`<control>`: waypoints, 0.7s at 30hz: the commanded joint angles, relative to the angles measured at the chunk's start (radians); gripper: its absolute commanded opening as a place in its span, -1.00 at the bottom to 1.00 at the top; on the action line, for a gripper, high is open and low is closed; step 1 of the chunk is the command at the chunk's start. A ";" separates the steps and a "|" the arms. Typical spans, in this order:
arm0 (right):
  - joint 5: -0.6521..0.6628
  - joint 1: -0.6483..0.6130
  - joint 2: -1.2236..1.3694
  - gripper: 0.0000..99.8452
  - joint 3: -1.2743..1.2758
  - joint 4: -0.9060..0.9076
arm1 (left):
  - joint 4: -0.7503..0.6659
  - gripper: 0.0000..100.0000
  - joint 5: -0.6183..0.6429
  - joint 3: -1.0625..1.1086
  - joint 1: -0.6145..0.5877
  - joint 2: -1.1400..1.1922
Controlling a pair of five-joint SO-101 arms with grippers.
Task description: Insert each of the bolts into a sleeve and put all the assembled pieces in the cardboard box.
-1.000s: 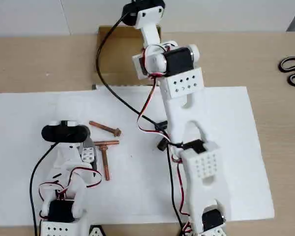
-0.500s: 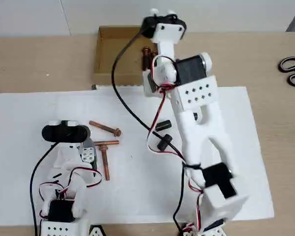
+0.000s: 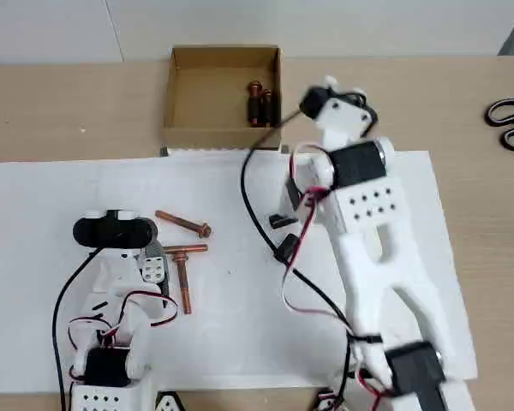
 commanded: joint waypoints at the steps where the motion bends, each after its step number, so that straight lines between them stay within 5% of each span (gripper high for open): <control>1: -0.043 0.002 -0.102 -0.99 0.132 -0.013 | 0.005 -0.99 0.002 -0.004 -0.006 -0.012; 11: -0.063 -0.018 -0.113 -0.98 0.373 -0.272 | 0.006 -0.99 0.002 -0.004 -0.006 -0.012; 21: -0.061 -0.143 -0.113 -0.60 0.494 -0.487 | 0.008 -0.99 0.003 -0.004 -0.008 -0.012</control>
